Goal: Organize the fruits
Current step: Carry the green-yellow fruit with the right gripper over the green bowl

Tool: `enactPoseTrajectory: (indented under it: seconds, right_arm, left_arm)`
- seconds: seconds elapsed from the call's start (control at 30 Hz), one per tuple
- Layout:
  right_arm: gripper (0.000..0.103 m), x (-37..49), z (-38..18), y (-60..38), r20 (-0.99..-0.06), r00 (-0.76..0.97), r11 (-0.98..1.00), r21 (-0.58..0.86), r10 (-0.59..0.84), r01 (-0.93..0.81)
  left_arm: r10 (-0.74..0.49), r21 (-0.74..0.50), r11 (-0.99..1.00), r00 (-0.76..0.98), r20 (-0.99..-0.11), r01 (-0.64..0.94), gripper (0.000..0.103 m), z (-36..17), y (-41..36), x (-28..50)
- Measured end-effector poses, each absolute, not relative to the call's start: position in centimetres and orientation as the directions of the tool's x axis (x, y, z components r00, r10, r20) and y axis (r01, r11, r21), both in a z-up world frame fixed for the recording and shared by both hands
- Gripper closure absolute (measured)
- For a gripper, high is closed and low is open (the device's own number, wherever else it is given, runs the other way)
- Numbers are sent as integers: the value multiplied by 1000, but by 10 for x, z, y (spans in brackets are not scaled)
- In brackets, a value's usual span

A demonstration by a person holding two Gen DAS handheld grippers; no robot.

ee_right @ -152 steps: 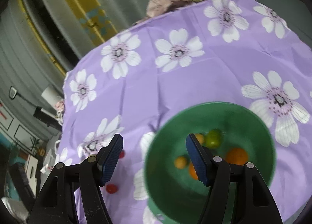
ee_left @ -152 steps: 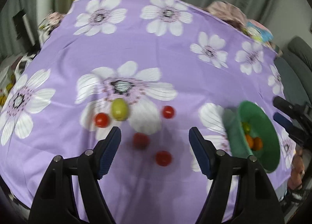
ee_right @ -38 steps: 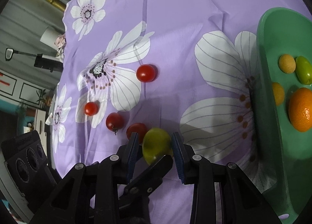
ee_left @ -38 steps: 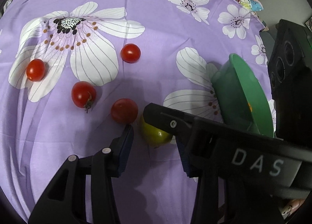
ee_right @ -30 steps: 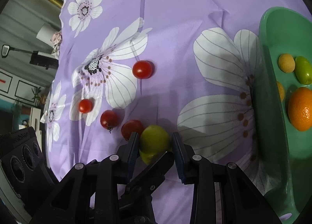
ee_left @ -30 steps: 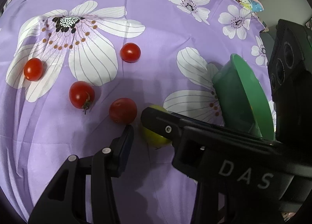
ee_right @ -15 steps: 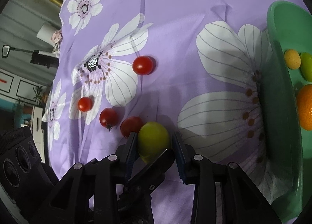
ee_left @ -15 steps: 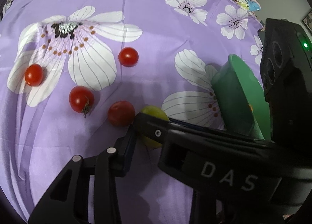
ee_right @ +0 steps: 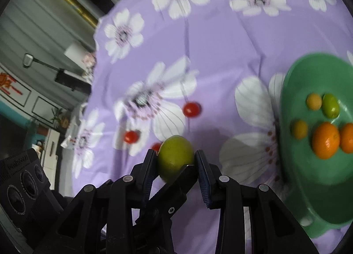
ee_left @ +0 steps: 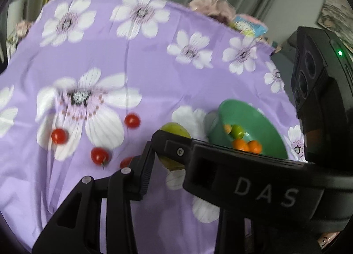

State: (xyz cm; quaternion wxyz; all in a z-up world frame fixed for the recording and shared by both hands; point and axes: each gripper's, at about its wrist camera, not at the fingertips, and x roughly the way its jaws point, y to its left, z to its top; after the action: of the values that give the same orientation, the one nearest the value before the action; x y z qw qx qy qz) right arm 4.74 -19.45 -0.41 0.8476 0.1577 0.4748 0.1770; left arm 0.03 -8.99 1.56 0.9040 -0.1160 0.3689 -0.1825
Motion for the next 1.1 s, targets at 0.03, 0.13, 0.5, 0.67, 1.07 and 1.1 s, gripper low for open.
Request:
enactPoseTrajectory:
  seconds: [0.03, 0.13, 0.5, 0.67, 1.07, 1.1]
  right_arm:
    - [64, 44, 2, -197, -740, 505, 890, 427, 444, -158]
    - [64, 35, 17, -208, -714, 546, 892, 424, 437, -160]
    - [64, 14, 52, -264, -617, 685, 892, 438, 387, -109]
    - [64, 14, 51, -292, -610, 700, 883, 465, 372, -64]
    - [65, 37, 19, -306, -607, 589, 778, 626, 534, -60]
    - [65, 39, 17, -301, -614, 578, 778, 625, 538, -60]
  left_arm:
    - [-422, -337, 905, 668, -613, 262, 66, 20, -93, -2]
    - [-437, -319, 898, 680, -589, 302, 66, 32, -104, -5]
    - [-510, -258, 858, 684, -522, 443, 67, 66, -160, -11]
    - [-525, -245, 845, 651, -549, 475, 66, 62, -186, -2]
    - [-247, -206, 968, 639, -729, 140, 66, 9, -102, 58]
    - [-225, -190, 974, 622, -750, 124, 66, 1, -95, 66]
